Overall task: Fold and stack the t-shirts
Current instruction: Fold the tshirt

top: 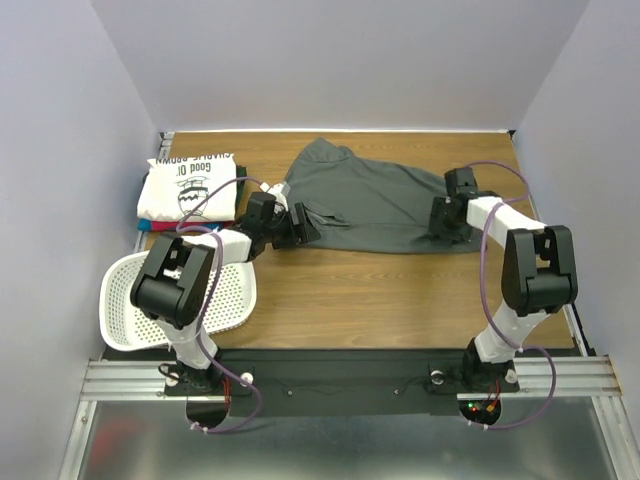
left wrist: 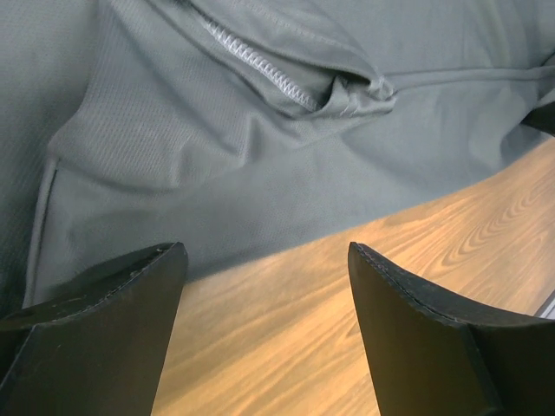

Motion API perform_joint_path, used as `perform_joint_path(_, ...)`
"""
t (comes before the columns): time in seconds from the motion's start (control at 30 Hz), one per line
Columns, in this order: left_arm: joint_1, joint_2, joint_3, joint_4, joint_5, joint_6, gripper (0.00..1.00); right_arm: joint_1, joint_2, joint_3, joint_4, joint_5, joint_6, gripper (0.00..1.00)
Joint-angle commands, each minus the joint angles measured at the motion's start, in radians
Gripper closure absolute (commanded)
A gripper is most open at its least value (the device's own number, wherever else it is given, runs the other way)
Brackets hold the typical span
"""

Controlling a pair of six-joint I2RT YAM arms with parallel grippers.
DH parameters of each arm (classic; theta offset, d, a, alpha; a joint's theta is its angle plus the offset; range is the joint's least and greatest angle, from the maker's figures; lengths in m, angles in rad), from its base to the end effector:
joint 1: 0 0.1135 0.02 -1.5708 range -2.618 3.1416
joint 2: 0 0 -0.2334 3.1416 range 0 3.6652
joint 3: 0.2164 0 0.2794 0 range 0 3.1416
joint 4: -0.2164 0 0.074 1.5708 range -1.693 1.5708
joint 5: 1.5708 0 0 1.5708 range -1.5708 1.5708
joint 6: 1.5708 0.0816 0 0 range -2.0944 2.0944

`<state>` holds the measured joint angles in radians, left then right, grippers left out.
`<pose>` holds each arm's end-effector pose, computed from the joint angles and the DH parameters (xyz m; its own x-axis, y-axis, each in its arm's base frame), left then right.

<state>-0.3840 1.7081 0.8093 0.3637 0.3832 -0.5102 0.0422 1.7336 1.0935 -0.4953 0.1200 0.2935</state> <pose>0.3572 -0.1772 0.0922 -0.7279 -0.1944 -0.6576 0.3326 0.7386 -0.5865 0.3780 0.0062 0.0884 -0.8647 0.2510 -0.4351 0.2703 0.9626 0.0181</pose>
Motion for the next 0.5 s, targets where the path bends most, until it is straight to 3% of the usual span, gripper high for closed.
perform_joint_path(0.0,0.007,-0.1,0.01,-0.063,-0.017,0.024,0.13,0.126,-0.086,0.146,-0.058,-0.005,0.012,0.34)
perform_joint_path(0.13,0.007,-0.14,0.037,-0.072,-0.056,0.029,0.11,0.254,-0.034,0.275,-0.02,-0.043,-0.019,0.34)
perform_joint_path(0.3,0.014,-0.084,0.08,-0.101,-0.086,0.038,0.11,0.36,0.127,0.426,0.035,-0.1,-0.053,0.34)
perform_joint_path(0.47,0.019,-0.051,0.074,-0.074,-0.096,0.016,0.11,0.398,0.222,0.496,0.107,-0.187,-0.067,0.35)
